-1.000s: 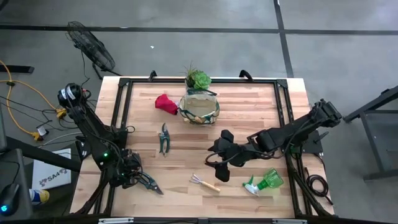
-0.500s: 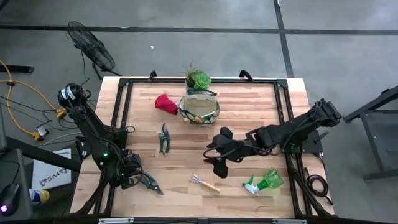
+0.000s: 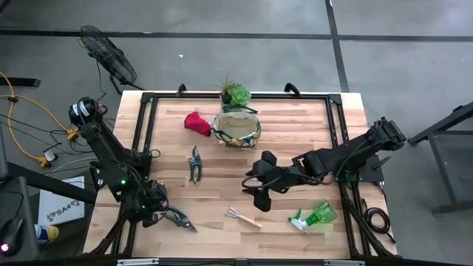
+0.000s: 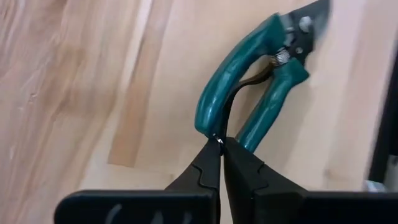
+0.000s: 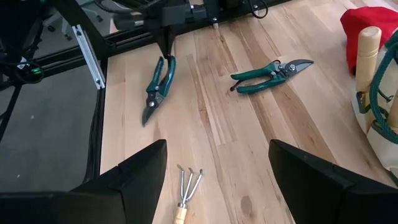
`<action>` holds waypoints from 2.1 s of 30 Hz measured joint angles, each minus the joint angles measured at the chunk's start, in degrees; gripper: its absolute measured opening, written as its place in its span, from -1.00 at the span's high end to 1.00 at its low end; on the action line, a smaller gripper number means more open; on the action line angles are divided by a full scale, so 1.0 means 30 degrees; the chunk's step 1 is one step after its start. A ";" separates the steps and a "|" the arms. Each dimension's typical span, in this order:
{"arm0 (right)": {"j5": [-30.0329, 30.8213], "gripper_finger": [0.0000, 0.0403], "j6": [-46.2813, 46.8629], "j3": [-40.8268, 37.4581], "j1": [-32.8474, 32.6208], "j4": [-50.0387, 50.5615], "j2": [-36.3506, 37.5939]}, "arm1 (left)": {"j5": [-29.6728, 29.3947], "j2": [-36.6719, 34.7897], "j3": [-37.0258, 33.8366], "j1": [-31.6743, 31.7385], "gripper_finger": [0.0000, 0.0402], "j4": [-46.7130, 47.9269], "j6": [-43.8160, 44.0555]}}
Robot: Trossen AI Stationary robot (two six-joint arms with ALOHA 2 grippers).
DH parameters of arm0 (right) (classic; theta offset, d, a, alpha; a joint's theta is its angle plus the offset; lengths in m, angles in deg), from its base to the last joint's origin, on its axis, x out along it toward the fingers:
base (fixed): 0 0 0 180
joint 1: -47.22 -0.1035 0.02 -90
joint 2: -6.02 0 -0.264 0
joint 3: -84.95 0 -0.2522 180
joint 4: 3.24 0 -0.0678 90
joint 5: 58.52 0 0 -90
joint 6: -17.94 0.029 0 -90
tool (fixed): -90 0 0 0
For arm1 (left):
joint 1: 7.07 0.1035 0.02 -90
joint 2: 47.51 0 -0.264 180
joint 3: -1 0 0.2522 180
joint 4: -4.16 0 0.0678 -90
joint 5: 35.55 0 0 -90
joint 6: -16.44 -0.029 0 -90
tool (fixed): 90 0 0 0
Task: Pick & Place Garden tools in Gardening bag
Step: Put the bottom green shear scissor into the gardening bag
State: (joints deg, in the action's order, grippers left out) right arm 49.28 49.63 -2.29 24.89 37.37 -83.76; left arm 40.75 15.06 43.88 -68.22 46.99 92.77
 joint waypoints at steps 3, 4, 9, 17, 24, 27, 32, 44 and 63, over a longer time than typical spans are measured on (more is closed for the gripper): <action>0.0000 -0.36 -0.0001 0.0000 0.0069 -0.0006 0.0000 | -0.0026 -0.0694 0.0635 0.0000 0.99 0.0406 0.0000; 0.0000 -0.36 -0.0001 0.0000 0.0102 -0.0006 0.0000 | -0.0068 -0.0931 0.0849 0.0000 0.99 0.0474 0.0000; 0.0007 -0.36 -0.0001 0.0000 0.0389 -0.0059 0.0000 | -0.1565 -0.1992 0.1899 0.0007 1.00 0.0937 0.0000; 0.0009 -0.36 -0.0136 0.0000 0.0750 -0.0616 0.0000 | -0.5270 -0.2842 0.3404 0.0022 1.00 0.2364 -0.0001; 0.0015 -0.36 -0.0300 0.0000 0.0859 -0.1224 0.0000 | -0.6047 -0.2837 0.3783 0.0022 1.00 0.2424 0.0120; 0.0143 -0.36 -0.0542 0.0000 0.0860 -0.1652 0.0000 | -0.6705 -0.2837 0.3790 0.0022 1.00 0.2159 0.0146; 0.0677 -0.36 -0.1213 0.0007 0.0860 -0.2698 0.0000 | -0.7984 -0.2927 0.3790 0.0160 1.00 0.1431 0.0045; 0.1460 -0.36 -0.2151 0.0007 0.1221 -0.4013 0.0000 | -0.6477 -0.2969 0.3790 0.4014 1.00 -0.0500 -0.3658; 0.0498 -0.36 -0.2236 0.0007 0.1399 -0.9440 -0.4272 | -0.4041 -0.2976 0.3790 0.6885 1.00 -0.0804 -0.5998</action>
State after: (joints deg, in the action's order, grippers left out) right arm 50.77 42.92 -2.26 29.09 9.05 -96.58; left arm 28.63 6.13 55.25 -47.56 44.58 74.78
